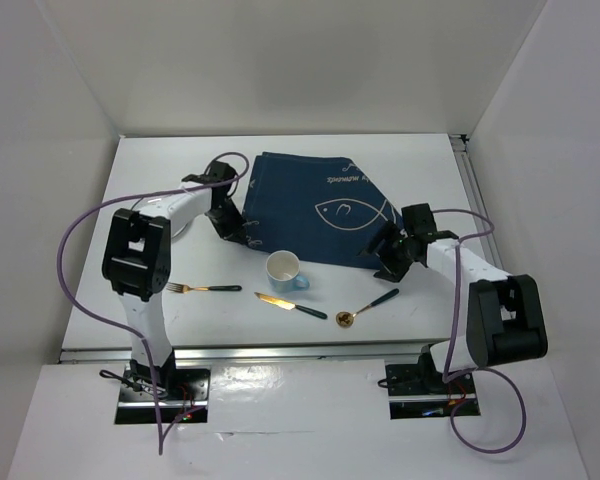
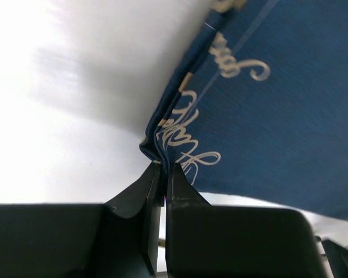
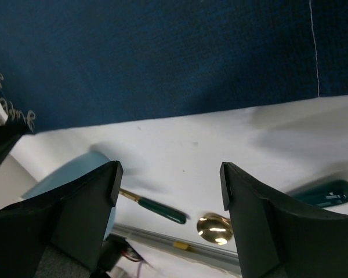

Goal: Set the dinner table for one person

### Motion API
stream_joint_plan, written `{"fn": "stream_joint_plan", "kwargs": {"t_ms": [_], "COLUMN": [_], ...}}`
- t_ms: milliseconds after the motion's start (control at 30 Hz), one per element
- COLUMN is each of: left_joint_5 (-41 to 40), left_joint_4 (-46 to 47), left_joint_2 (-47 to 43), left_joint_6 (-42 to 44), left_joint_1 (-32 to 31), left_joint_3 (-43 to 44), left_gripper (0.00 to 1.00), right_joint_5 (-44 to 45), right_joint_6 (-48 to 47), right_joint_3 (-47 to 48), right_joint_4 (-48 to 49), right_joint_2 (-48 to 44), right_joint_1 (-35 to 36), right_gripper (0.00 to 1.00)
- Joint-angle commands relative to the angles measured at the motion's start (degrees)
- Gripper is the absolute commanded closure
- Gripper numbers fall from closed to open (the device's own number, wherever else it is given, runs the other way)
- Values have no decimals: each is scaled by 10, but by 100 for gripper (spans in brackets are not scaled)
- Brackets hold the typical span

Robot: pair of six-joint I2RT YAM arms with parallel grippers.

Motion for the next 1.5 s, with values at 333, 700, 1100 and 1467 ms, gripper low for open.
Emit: {"fn": "stream_joint_plan", "kwargs": {"t_ms": [333,700,1100,1467], "left_joint_5": [-21,-10,-15,-9], "left_joint_4": [-13,-8,-31,-157], "left_joint_2": [-135,-147,-152,-50], "left_joint_6": [19,19,35,116], "left_joint_1": [-3,2,7,35], "left_joint_3": [-54,-60,-1,410], "left_gripper": [100,100,100,100], "right_joint_5": [-3,77,163,169], "right_joint_6": [100,139,144,-8], "right_joint_3": [-64,-89,2,401], "right_joint_4": [86,110,113,47], "right_joint_2": [5,16,88,153], "right_joint_1": [-16,-16,-16,-27], "right_gripper": [24,40,100,100]}}
